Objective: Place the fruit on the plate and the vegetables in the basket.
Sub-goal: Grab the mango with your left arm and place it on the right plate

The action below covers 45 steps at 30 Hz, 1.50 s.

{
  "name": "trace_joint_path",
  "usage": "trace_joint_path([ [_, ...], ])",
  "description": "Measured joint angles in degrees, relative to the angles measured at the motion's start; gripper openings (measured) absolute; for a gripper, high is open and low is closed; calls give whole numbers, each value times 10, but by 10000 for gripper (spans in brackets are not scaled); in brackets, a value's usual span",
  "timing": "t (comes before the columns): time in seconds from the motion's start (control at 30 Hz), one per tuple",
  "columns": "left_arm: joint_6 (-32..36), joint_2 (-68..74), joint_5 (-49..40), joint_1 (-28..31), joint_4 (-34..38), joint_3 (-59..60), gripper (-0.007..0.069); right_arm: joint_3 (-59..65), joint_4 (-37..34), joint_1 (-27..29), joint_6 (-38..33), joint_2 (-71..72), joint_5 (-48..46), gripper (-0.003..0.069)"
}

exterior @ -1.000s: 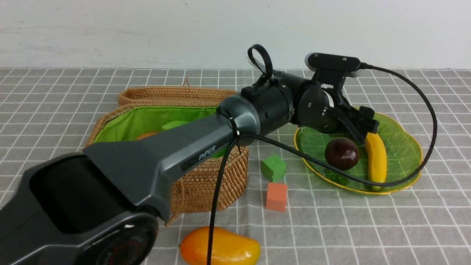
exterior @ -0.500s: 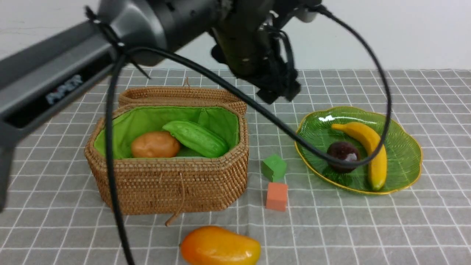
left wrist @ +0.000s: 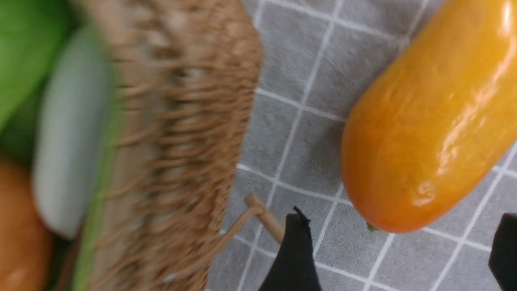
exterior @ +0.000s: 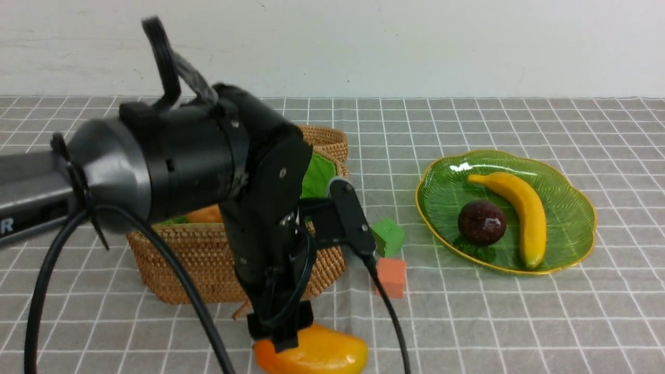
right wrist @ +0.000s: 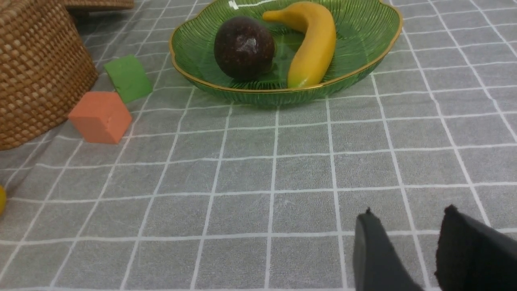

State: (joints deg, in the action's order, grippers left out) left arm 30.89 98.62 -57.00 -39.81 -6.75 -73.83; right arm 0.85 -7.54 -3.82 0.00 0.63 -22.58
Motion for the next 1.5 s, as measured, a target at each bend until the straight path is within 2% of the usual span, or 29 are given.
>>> trace_joint_path([
  [0.23, 7, 0, 78, -9, 3, 34, 604, 0, 0, 0, 0, 0, 0, 240],
  [0.47, 7, 11, 118, -55, -16, 35, 616, 0, 0, 0, 0, 0, 0, 240],
  [0.8, 7, 102, 101, -57, -26, 35, 591, 0, 0, 0, 0, 0, 0, 240],
  [0.93, 7, 109, 70, -57, -25, 32, 499, 0, -1, 0, 0, 0, 0, 240],
  [1.07, 7, 107, 29, -57, -17, -1, 501, 0, -1, 0, 0, 0, 0, 240],
  [1.2, 7, 99, 35, -57, 24, -57, 501, 0, -1, 0, 0, 0, 0, 240],
  [1.33, 7, 97, 111, -57, 93, -120, 501, 0, -1, 0, 0, 0, 0, 240],
  [1.4, 6, 97, 251, -57, 183, -159, 501, 0, -1, 0, 0, 0, 0, 240],
  [1.5, 2, 110, 394, -57, 271, -188, 501, 0, -1, 0, 0, 0, 0, 240],
])
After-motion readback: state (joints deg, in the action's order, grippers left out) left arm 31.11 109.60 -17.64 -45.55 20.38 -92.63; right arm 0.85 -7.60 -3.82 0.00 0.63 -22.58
